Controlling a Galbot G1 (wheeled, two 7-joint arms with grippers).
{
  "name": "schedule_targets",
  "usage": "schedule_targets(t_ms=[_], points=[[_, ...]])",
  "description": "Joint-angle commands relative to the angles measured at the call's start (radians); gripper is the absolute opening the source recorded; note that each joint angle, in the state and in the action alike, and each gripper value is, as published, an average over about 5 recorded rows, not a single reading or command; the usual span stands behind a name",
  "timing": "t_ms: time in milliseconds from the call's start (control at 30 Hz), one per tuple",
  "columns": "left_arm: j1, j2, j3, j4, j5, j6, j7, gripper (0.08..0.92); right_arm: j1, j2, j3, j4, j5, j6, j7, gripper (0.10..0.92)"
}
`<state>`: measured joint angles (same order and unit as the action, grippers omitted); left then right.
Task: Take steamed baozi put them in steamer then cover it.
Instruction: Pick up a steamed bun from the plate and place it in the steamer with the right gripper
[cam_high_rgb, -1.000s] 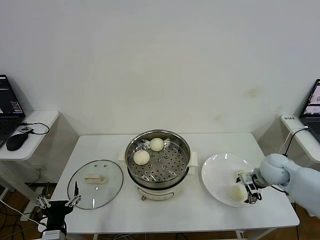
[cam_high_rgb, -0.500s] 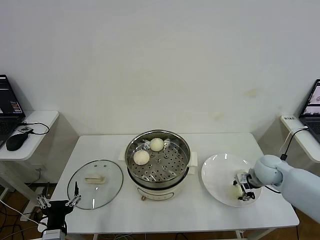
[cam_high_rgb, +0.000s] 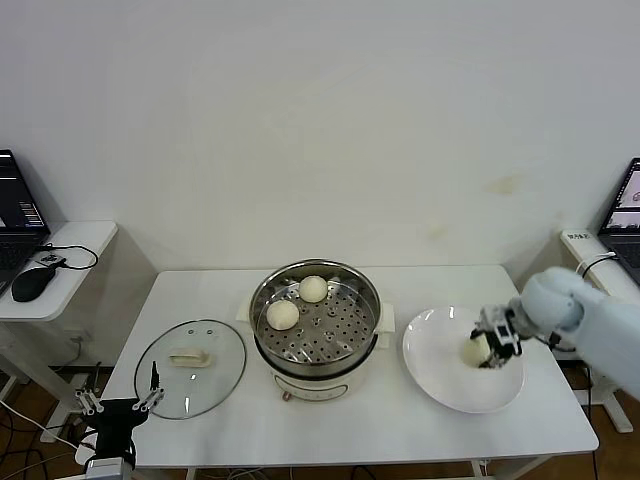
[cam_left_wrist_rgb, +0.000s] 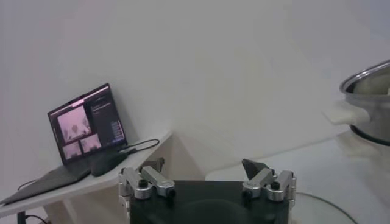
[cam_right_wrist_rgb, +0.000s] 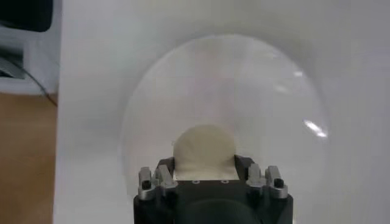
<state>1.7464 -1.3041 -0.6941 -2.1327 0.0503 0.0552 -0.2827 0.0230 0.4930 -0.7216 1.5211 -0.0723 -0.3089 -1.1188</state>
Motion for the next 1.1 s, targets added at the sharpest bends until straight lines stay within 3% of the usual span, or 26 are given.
schedule_targets(t_ms=[33,333,600,1100], points=[[0.000,0.001,0.000,0.001,-0.001,0.000,0.000,0.823,0.411,0.122,-0.159,-0.016,0.159,-0.017,-0.019,0.625],[0.002,-0.002,-0.007,0.001,-0.004,-0.003,-0.002,0.823,0.575,0.397,-0.321,-0.011,0.263,-0.034,0.063,0.632],[0.003,-0.003,-0.018,0.002,-0.010,-0.004,-0.004,0.823,0.513,0.583,-0.400,-0.053,0.244,0.114,0.093,0.636],[0.005,-0.011,-0.043,0.004,-0.027,-0.004,-0.011,0.823,0.434,0.682,-0.514,-0.063,0.063,0.372,0.095,0.636]])
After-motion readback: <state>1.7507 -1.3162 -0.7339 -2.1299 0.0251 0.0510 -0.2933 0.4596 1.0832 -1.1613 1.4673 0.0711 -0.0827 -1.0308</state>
